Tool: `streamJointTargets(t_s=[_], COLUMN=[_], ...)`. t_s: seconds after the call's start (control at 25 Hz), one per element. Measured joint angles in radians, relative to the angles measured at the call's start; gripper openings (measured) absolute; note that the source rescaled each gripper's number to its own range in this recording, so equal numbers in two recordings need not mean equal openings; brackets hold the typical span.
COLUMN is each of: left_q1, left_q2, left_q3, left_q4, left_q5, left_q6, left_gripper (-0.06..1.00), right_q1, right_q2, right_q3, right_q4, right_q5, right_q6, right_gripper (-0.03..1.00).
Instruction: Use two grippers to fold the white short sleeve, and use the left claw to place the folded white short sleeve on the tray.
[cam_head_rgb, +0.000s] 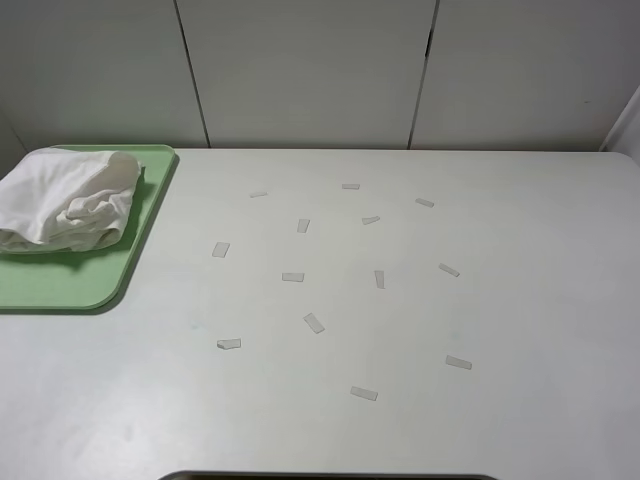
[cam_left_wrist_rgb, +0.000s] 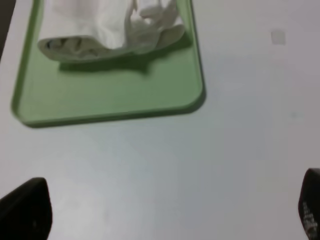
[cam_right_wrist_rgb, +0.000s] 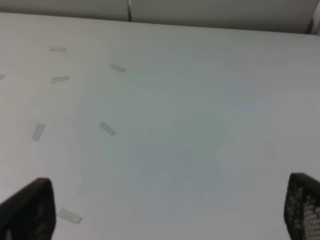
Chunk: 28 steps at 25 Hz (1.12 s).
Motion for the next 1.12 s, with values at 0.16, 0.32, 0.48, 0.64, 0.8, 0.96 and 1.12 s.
streamJointTargets(t_s=[0.16, 0.32, 0.48, 0.64, 0.8, 0.96, 1.12], left_q1=[0.000, 0.000, 0.000, 0.000, 0.000, 0.000, 0.000], left_q2=[-0.045, -0.047, -0.047, -0.047, -0.047, -0.047, -0.047], left_q3=[0.040, 0.041, 0.041, 0.041, 0.041, 0.041, 0.041], left_q4=[-0.021, -0.021, -0.022, -0.022, -0.022, -0.022, -0.022], left_q5=[-0.030, -0.035, -0.035, -0.035, -0.035, -0.035, -0.035], left_q6=[-0.004, -0.007, -0.007, -0.007, -0.007, -0.007, -0.007], left_gripper=[0.98, 0.98, 0.98, 0.98, 0.98, 0.98, 0.98], right_q1=[0.000, 0.000, 0.000, 0.000, 0.000, 0.000, 0.000], right_q2=[0.000, 0.000, 0.000, 0.000, 0.000, 0.000, 0.000], right_q3=[0.000, 0.000, 0.000, 0.000, 0.000, 0.000, 0.000], right_q4=[0.000, 0.000, 0.000, 0.001, 0.001, 0.001, 0.001], right_q5=[0.000, 0.000, 0.000, 0.000, 0.000, 0.000, 0.000], right_q6=[0.000, 0.000, 0.000, 0.000, 0.000, 0.000, 0.000], right_gripper=[1.00, 1.00, 1.00, 1.00, 1.00, 1.00, 1.00])
